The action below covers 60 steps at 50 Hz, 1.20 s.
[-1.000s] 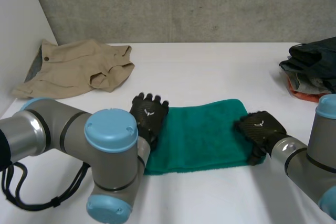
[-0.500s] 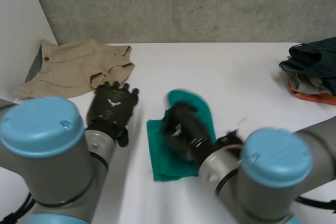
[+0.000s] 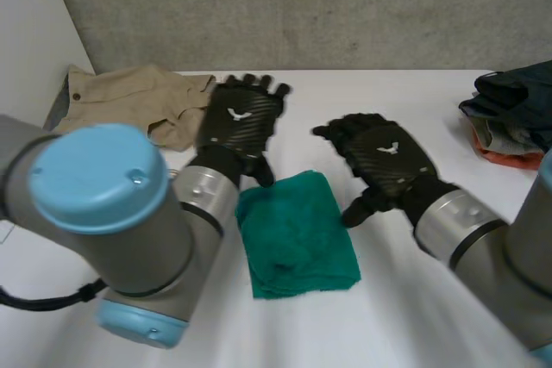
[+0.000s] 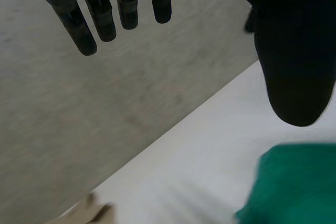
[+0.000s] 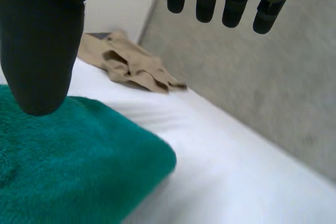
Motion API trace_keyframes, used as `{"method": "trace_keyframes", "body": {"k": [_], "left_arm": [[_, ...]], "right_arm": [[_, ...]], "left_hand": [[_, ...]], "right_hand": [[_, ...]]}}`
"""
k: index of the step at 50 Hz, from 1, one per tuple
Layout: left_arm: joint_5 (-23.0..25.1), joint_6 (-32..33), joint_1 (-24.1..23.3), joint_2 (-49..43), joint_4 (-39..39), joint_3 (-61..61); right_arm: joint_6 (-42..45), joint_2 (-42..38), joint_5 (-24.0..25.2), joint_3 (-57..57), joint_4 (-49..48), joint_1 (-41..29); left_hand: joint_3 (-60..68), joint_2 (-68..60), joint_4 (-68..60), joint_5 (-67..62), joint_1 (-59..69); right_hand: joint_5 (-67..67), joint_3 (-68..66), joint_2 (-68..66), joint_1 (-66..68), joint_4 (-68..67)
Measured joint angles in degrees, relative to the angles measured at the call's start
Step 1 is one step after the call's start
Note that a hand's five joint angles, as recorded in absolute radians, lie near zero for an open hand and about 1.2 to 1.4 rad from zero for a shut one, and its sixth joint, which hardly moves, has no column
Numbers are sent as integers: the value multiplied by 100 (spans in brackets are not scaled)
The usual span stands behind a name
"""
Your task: Fold the laundry.
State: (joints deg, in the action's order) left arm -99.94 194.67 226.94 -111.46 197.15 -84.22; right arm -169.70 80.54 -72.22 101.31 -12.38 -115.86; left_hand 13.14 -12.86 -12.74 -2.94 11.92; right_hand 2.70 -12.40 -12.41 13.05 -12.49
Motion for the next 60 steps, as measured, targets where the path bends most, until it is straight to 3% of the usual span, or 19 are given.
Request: {"method": "trace_keyframes", "body": {"k": [6, 9, 19, 24, 35, 42, 48, 54, 60], "left_arm": [[-115, -384, -366, -651, -466, 449], [-475, -510, -488, -1084, -910, 632], [-1316, -379, -597, -1564, -1664, 606], [-1348, -208, -593, -1604, -1730, 483], [-1238, 168, -545, -1442, -1696, 437], [-730, 176, -322, -634, -1616, 597], [795, 58, 128, 188, -1566, 513], [1629, -218, 370, 467, -1553, 325], [1818, -534, 485, 512, -1527, 195]], "right_arm": [[-286, -559, 113, -584, 1065, 377], [-169, -1193, 152, -1057, 1492, 407], [187, -2431, 143, -1794, 1777, 309], [409, -2615, 94, -1867, 1755, 214], [1490, -2264, -841, -1747, 1387, 3], [1569, -1355, -916, -1043, 477, -228], [1568, -717, -858, 212, -666, -750], [1579, -840, -875, 847, -1177, -1163], [1596, -1337, -899, 952, -1501, -1337]], "left_hand": [[0, 0, 0, 0, 0], [0, 0, 0, 0, 0], [0, 0, 0, 0, 0], [0, 0, 0, 0, 0], [0, 6, 11, 5, -4], [0, 6, 11, 5, -13], [0, 6, 9, 6, 0], [0, 6, 4, 5, 0], [0, 6, 2, 5, 0]], "right_hand": [[0, 0, 0, 0, 0], [0, 0, 0, 0, 0], [0, 0, 0, 0, 0], [0, 0, 0, 0, 0], [-22, 0, 0, -57, 0], [-22, 0, 0, -57, 0], [-22, 0, 1, -57, 0], [-23, 0, 1, -57, 0], [-23, 0, 1, -57, 0]]}}
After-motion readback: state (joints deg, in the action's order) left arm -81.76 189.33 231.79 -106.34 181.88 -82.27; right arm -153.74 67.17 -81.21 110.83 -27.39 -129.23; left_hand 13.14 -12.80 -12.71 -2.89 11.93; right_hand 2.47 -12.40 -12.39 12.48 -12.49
